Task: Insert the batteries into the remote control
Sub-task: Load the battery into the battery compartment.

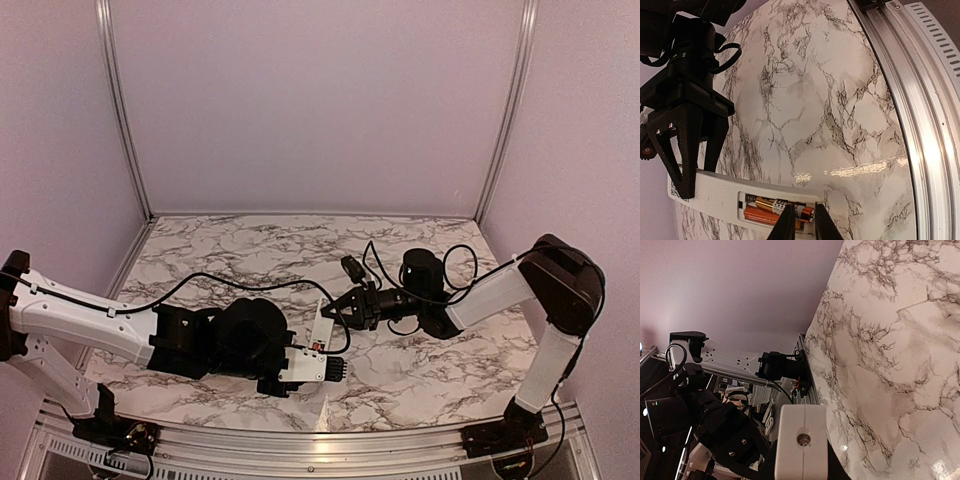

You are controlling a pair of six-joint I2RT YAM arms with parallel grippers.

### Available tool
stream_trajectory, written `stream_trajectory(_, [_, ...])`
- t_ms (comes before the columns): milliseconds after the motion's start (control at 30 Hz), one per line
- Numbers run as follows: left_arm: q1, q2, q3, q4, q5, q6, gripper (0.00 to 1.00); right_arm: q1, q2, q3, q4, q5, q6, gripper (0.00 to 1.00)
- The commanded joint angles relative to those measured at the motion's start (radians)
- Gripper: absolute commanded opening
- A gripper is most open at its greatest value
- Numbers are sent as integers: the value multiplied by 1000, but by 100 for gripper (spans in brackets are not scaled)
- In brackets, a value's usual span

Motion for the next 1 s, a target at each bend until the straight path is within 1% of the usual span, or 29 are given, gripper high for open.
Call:
stream_trajectory(0, [0, 17, 23, -27, -21, 8, 14, 15, -19, 32, 6, -15, -5, 0])
stream_trajectory(133, [9, 23, 23, -28, -16, 1, 14, 18, -22, 36, 9, -18, 1, 0])
stream_trajectory(433, [33, 42, 39, -44, 2, -10, 9, 19, -36, 34, 16, -22, 12, 0])
stream_trajectory(967, [66, 111, 83, -97, -9, -40, 7, 26, -63, 28, 58, -28, 42, 0])
